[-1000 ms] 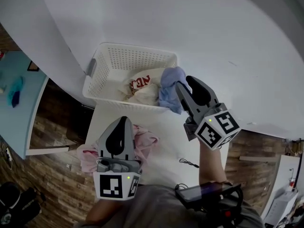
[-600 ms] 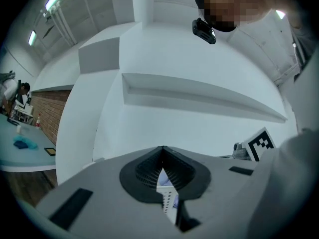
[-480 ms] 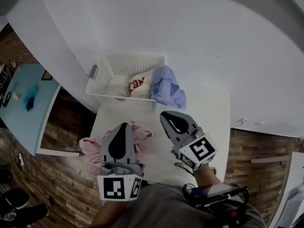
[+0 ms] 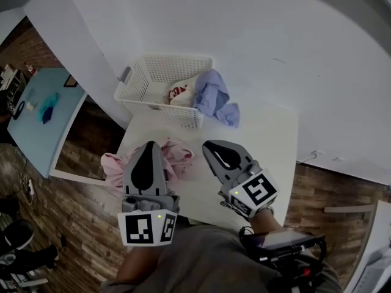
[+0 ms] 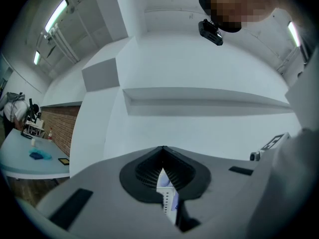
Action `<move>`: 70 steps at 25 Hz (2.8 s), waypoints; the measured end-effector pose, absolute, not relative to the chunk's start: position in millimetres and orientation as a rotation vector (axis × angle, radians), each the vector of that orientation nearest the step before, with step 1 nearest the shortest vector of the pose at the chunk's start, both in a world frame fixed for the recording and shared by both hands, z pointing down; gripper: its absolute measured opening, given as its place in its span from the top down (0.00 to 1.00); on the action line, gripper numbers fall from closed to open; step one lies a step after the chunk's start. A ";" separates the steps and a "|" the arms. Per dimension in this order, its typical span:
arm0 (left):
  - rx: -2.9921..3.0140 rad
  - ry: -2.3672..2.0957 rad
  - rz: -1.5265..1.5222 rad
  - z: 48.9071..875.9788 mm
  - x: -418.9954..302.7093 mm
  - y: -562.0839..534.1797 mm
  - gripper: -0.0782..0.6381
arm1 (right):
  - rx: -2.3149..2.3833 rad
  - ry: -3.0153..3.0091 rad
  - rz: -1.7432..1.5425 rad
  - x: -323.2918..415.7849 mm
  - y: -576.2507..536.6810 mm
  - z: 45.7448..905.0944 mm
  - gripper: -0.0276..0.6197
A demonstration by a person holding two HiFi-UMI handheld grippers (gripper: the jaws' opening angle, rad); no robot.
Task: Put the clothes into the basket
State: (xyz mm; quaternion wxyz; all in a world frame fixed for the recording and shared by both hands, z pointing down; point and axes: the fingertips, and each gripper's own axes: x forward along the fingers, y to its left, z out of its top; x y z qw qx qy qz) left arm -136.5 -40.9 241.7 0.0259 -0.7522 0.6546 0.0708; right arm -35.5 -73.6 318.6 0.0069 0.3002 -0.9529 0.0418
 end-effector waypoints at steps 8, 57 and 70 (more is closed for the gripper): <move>-2.318 2.008 0.209 233.6 -122.5 -44.4 0.88 | 0.993 -2.962 0.156 -16.9 -89.6 321.9 0.92; -2.676 1.952 0.283 284.8 -217.3 -162.8 0.88 | 1.656 -2.573 0.151 27.5 -329.1 319.1 0.94; -2.621 1.993 0.434 272.6 -275.0 -177.9 0.88 | 1.216 -2.603 0.018 -119.8 -325.2 287.6 0.94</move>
